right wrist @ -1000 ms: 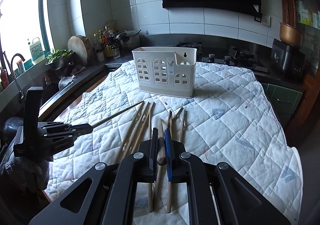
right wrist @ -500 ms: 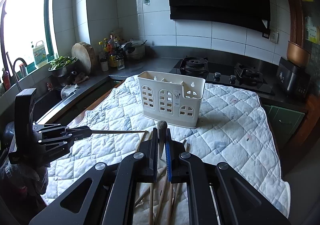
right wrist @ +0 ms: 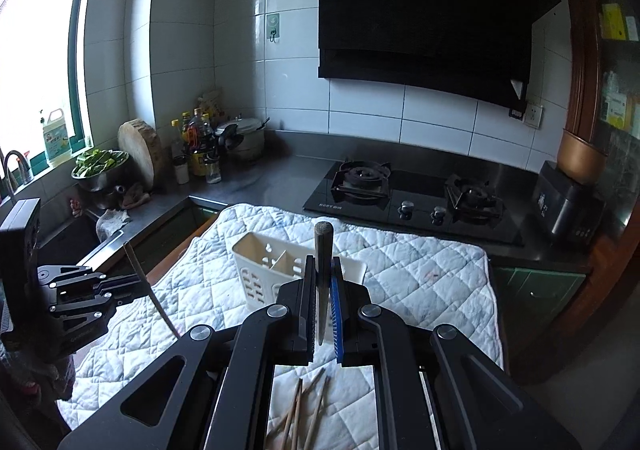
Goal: Organize utensils
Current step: 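Lift the left tool's chopstick over the white holder while the right tool carries its chopstick there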
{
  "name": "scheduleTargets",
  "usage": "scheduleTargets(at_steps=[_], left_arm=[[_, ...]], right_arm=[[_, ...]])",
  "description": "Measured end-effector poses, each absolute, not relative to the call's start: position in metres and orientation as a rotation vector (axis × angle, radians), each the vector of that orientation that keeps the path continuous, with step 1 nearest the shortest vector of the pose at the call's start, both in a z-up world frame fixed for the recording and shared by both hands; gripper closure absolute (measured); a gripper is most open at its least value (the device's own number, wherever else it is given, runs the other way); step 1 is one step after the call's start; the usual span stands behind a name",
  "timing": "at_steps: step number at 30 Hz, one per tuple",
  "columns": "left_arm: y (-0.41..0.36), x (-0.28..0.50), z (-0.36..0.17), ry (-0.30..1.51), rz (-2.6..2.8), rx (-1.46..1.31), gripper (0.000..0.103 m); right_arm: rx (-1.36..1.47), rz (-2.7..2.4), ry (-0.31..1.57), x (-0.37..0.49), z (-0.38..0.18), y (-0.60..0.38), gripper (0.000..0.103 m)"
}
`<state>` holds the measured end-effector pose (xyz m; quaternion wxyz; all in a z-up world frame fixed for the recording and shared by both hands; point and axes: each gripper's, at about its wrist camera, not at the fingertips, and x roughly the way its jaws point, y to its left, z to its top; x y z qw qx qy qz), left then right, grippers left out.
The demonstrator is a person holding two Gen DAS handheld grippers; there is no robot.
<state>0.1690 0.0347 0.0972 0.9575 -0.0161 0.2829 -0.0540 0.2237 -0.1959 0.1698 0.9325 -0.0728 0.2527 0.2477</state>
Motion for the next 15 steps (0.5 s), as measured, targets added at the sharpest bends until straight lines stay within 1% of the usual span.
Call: scheduleTargets(at_steps=[5, 10, 15], left_arm=[[0.036, 0.187, 0.141, 0.489, -0.1, -0.02, 0.098], [0.035, 0.212, 0.187, 0.383, -0.07, -0.026, 0.098], [0.031, 0.245, 0.205, 0.312, 0.003, -0.02, 0.098]], right_arm=[[-0.158, 0.465, 0.5, 0.254, 0.182, -0.185, 0.096], [-0.179, 0.443, 0.506, 0.278, 0.175, -0.172, 0.096], [-0.166, 0.442, 0.542, 0.3, 0.16, -0.165, 0.096]])
